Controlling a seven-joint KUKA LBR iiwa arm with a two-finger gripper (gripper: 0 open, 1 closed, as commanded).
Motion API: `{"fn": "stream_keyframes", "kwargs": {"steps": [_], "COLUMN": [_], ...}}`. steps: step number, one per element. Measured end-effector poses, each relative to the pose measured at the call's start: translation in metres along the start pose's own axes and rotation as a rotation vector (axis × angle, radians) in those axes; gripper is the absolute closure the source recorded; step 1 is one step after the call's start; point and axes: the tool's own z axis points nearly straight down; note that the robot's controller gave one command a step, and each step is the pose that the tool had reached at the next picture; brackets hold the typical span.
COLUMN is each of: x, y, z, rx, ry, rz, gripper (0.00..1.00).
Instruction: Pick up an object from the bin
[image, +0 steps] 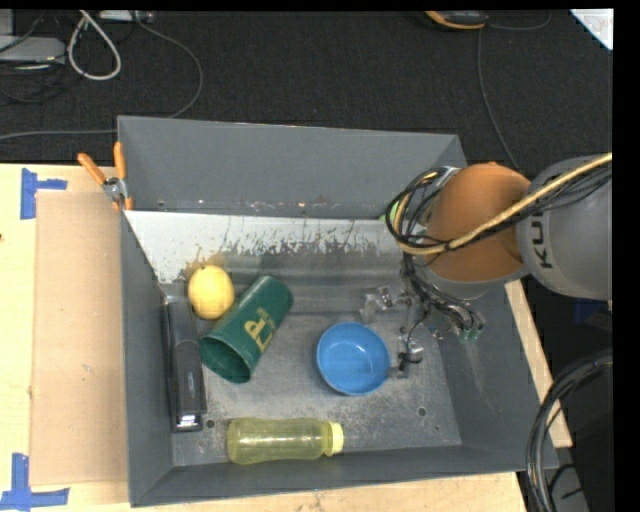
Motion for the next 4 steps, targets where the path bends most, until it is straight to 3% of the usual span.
{"fn": "stream_keyframes", "kwargs": {"steps": [1, 2, 4], "x": [-0.009, 0.000, 0.004], "y": [0.032, 0.009, 0.010], "z": [0.014, 0.040, 0.040], "rx": [-0.001, 0.002, 0.001], "ry": [0.007, 0.003, 0.003], "rz": [0.302, 0.361, 0.377], "gripper": [0.00, 1.00, 1.00]}}
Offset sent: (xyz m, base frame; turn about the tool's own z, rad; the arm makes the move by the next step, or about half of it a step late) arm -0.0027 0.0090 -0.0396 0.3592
